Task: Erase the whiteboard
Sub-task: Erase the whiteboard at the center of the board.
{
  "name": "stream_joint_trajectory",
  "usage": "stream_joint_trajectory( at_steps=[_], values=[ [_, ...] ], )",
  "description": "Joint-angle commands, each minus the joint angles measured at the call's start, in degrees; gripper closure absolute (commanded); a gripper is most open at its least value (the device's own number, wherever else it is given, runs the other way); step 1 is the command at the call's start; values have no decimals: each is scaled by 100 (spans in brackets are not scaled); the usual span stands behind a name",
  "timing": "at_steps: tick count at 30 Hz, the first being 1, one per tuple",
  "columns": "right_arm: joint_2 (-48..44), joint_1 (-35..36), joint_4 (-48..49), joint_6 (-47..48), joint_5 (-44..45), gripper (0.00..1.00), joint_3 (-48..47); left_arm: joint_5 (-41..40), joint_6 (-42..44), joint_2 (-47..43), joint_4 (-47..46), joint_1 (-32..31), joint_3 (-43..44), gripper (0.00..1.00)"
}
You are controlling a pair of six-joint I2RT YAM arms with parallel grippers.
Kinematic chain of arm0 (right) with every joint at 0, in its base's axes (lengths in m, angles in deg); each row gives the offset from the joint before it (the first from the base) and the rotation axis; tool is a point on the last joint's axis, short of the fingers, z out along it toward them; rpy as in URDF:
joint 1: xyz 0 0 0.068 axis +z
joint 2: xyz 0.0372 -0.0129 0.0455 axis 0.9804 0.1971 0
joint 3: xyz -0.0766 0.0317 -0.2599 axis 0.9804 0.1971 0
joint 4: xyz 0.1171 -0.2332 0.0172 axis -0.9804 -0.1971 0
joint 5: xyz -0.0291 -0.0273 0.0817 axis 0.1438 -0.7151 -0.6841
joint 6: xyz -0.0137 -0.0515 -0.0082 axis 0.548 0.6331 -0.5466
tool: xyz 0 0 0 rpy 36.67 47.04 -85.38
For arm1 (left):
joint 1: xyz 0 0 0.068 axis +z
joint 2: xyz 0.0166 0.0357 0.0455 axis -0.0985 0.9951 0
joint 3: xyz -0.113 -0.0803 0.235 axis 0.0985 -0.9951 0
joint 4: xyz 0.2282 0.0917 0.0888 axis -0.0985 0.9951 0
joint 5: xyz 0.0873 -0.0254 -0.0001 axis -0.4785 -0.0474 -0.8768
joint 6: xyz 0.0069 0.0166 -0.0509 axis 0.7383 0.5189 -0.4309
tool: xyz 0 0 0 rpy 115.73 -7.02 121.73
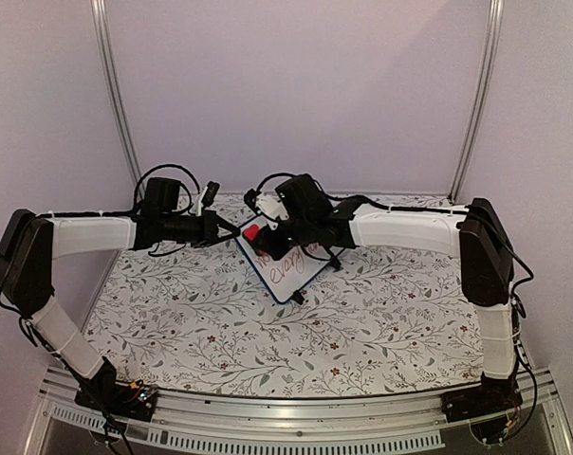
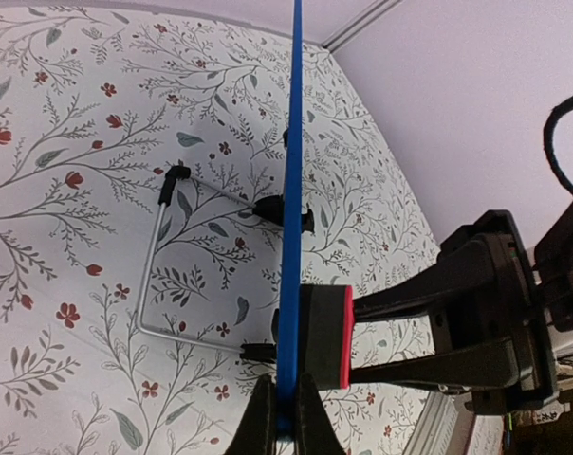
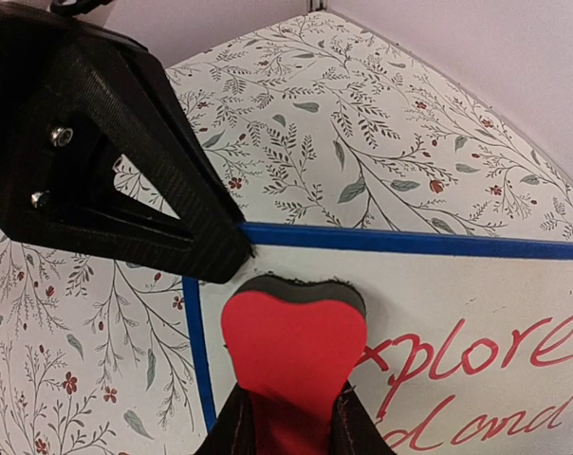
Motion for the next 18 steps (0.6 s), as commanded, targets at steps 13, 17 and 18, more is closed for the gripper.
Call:
stream_joint_trajectory(
  at_steps=[13, 17, 18],
  values=[
    [-262, -65, -157, -94, -90, 86, 925, 225, 25, -157, -78, -114, 13, 100],
    [-368, -65, -138, -104, -120, 86, 1132, 212, 39, -157, -70, -120, 13, 100],
    [-401, -65, -130, -104, -137, 86, 1194, 209, 36, -154, -69, -120, 13, 100]
  ],
)
